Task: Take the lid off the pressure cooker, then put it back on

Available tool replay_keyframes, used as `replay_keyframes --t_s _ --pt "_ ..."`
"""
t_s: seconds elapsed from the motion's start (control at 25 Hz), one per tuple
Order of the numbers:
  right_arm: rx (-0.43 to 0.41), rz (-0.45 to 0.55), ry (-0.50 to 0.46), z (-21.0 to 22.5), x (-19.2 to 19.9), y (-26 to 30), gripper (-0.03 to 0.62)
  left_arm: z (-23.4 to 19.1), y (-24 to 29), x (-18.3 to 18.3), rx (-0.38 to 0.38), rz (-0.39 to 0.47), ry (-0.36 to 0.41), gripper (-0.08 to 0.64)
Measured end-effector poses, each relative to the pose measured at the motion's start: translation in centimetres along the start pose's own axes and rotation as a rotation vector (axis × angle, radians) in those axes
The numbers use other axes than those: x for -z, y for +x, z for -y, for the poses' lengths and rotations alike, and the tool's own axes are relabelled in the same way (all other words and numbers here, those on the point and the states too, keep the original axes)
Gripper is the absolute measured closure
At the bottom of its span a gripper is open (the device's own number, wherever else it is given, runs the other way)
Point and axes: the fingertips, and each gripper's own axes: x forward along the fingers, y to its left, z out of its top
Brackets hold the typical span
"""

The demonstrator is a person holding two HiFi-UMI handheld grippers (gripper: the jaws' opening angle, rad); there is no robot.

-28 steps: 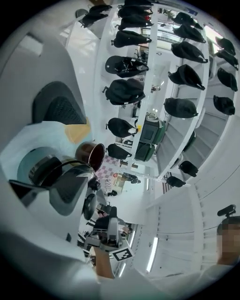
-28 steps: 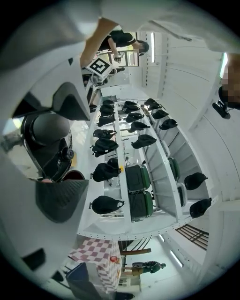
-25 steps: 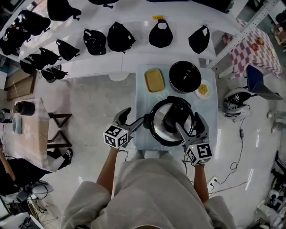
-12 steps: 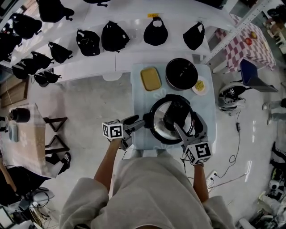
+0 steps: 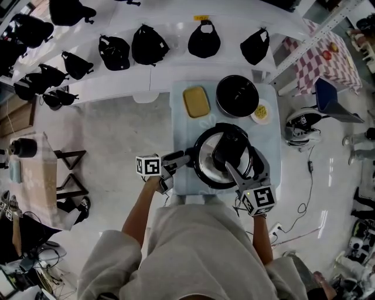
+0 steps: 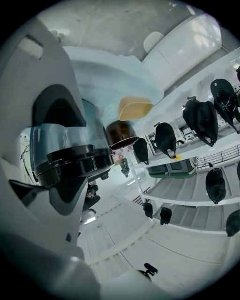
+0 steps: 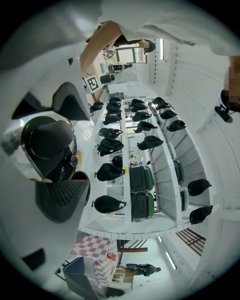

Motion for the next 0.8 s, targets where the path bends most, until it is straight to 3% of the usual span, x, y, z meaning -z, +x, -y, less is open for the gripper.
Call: replay_keyframes --t_s 0.4,0.52,0.68,0.8 --pt "-0.001 -0.005 0.003 0.2 0.1 0.0 0.227 -0.5 1.0 -0.7 0.019 0.139 -0.069 0.309" --pt "-0.007 -0.008 0.000 0.1 0.1 0.1 0.227 -0.4 1.2 -0.5 0.034 0.157 -0.083 0.344" --pt "-0.021 -0.022 -0.009 -0.1 0.2 0.4 0.227 -0.3 1.2 -0.5 0.054 0.158 -0.092 0.457" --pt "-0.044 -0.043 -0.023 -0.4 0.5 0.6 0.227 -0.3 1.2 -0.6 0.068 0.166 -0.104 0.463"
